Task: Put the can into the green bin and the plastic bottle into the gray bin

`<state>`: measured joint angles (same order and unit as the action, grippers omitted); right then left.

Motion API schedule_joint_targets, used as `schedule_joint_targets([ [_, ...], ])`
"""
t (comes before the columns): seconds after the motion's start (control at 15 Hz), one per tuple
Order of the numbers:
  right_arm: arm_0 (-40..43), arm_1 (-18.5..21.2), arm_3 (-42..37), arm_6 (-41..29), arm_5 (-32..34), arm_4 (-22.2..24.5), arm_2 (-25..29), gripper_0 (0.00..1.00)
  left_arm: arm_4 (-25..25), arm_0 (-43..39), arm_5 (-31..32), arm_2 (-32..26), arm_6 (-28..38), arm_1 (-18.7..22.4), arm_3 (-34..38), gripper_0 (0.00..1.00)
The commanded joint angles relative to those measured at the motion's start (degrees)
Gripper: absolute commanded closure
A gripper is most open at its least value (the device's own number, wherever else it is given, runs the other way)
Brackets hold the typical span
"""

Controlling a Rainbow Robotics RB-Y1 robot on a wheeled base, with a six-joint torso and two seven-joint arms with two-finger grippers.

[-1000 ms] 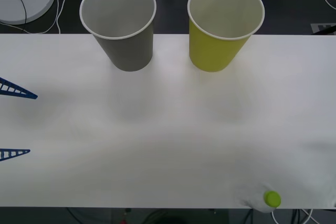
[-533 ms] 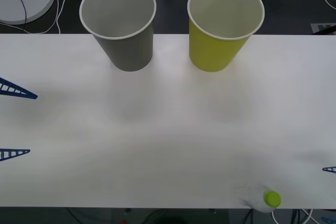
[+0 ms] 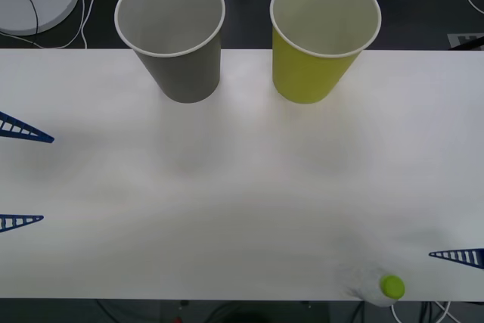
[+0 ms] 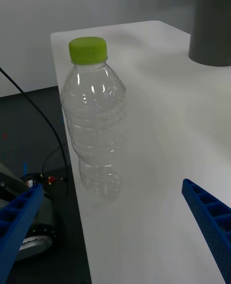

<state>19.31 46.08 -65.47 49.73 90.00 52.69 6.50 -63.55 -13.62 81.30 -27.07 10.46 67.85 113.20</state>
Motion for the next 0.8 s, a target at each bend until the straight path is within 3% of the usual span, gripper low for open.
schedule_joint_targets([
  [0.07, -0.5, -1.0, 0.0, 0.5, 0.0, 0.0, -1.1, 0.0, 0.0, 0.0, 0.0, 0.0, 0.0, 0.0, 0.0, 0.0],
  [0.53, -3.5, -1.8, 0.0, 1.6, 0.0, -3.1, -10.2, 0.0, 0.0, 0.0, 0.0, 0.0, 0.0, 0.0, 0.0, 0.0],
  [0.8, -4.2, -2.4, 0.0, 1.7, 0.0, -3.6, -10.6, 0.0, 0.0, 0.0, 0.0, 0.0, 0.0, 0.0, 0.0, 0.0],
])
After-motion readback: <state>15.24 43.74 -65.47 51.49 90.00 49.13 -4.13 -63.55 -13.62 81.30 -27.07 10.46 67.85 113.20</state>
